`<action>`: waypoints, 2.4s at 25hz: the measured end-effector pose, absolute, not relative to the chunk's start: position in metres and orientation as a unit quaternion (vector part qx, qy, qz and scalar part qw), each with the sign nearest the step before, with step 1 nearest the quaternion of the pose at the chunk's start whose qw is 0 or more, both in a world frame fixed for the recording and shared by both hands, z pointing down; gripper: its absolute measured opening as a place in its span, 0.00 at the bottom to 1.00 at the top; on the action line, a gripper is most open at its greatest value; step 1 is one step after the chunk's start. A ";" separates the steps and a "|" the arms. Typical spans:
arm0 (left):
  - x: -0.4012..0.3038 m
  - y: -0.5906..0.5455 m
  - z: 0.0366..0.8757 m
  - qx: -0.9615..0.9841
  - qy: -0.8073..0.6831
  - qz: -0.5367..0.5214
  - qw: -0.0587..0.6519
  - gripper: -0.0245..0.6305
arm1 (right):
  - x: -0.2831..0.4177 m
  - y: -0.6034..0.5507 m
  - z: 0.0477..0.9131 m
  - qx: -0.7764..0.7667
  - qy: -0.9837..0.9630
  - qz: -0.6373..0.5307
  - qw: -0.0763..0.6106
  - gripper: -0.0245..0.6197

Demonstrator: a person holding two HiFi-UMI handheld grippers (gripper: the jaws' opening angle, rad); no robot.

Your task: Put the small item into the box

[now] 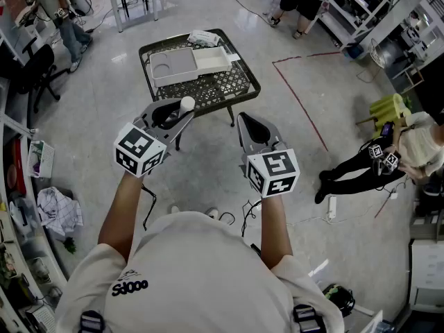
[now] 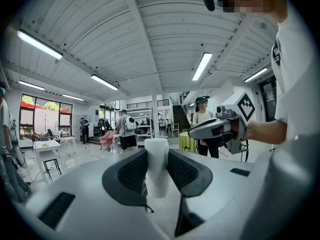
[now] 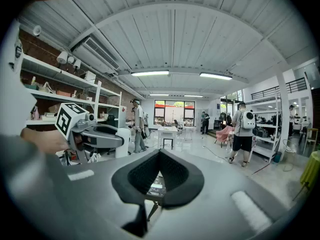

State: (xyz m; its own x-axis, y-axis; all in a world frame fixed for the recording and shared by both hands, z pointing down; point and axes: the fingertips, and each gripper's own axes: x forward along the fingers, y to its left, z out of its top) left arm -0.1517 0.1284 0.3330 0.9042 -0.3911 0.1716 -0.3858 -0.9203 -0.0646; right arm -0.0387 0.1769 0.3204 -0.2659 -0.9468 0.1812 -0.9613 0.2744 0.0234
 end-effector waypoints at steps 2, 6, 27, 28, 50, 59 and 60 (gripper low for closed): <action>-0.152 0.127 0.333 -0.975 0.203 -0.091 0.016 0.22 | -0.039 0.176 0.321 0.598 -0.796 0.044 0.080 0.05; -0.147 0.122 0.333 -0.974 0.205 -0.093 0.016 0.22 | -0.030 0.170 0.320 0.601 -0.794 0.039 0.080 0.05; -0.098 0.131 0.350 -0.964 0.243 -0.110 0.001 0.22 | 0.038 0.172 0.337 0.596 -0.797 0.055 0.078 0.05; -0.096 0.134 0.351 -0.963 0.247 -0.109 0.000 0.22 | 0.042 0.174 0.338 0.595 -0.798 0.056 0.078 0.05; -0.065 0.151 0.373 -0.961 0.253 -0.109 -0.017 0.22 | 0.074 0.192 0.364 0.583 -0.803 0.079 0.093 0.05; -0.050 0.119 0.382 -0.964 0.241 -0.110 -0.025 0.22 | 0.080 0.164 0.378 0.585 -0.799 0.094 0.103 0.05; -0.049 0.115 0.383 -0.964 0.241 -0.111 -0.027 0.22 | 0.080 0.160 0.380 0.584 -0.799 0.096 0.104 0.05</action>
